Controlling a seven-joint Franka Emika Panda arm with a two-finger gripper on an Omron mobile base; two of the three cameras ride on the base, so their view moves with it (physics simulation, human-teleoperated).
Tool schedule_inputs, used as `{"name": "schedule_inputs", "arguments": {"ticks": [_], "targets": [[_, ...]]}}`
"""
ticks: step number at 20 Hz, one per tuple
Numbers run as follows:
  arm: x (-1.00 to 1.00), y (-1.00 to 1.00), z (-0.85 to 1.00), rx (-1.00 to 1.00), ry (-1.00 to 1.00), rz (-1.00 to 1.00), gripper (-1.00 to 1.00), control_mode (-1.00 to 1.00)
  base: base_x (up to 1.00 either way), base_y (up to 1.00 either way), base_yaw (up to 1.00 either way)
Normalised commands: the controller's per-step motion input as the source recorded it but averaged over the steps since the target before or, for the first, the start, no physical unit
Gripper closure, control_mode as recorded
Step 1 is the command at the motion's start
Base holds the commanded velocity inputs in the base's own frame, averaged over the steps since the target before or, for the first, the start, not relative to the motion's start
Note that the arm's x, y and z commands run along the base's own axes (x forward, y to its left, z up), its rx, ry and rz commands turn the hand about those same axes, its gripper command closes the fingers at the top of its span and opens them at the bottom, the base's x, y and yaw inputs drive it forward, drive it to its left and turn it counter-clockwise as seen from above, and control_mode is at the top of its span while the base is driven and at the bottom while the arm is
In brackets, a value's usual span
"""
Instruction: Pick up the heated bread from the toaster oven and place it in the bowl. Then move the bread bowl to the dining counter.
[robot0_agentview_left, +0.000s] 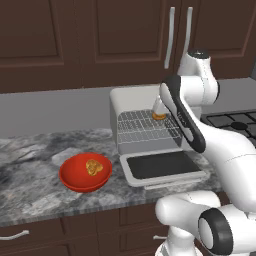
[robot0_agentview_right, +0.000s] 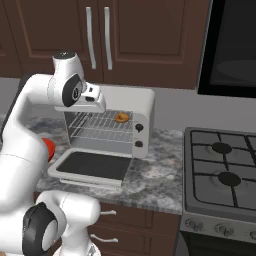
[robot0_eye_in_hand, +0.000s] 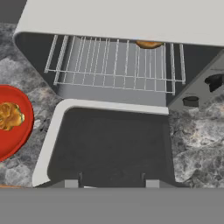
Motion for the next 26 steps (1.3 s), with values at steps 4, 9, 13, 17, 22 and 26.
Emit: {"name": "schedule_inputs", "arguments": {"ticks": [4, 9, 13, 17, 22, 26], "targets": [[-0.11, 0.0, -0.04, 0.0, -0.01, 0.0, -1.0, -1.0, 0.0, 0.0, 0.0], [-0.02, 0.21, -0.55, -0.06, -0.06, 0.0, -1.0, -1.0, 0.0, 0.0, 0.0], [0.0, 0.2, -0.84, 0.03, -0.37, -0.03, -1.0, -1.0, 0.0, 0.0, 0.0], [0.03, 0.0, -0.46, 0.09, -0.47, -0.02, -1.0, -1.0, 0.0, 0.0, 0.0], [0.2, 0.0, -0.04, 0.05, -0.28, -0.04, -1.0, -1.0, 0.0, 0.0, 0.0], [0.28, -0.05, 0.0, 0.0, -0.06, 0.0, -1.0, -1.0, 0.0, 0.0, 0.0]]}}
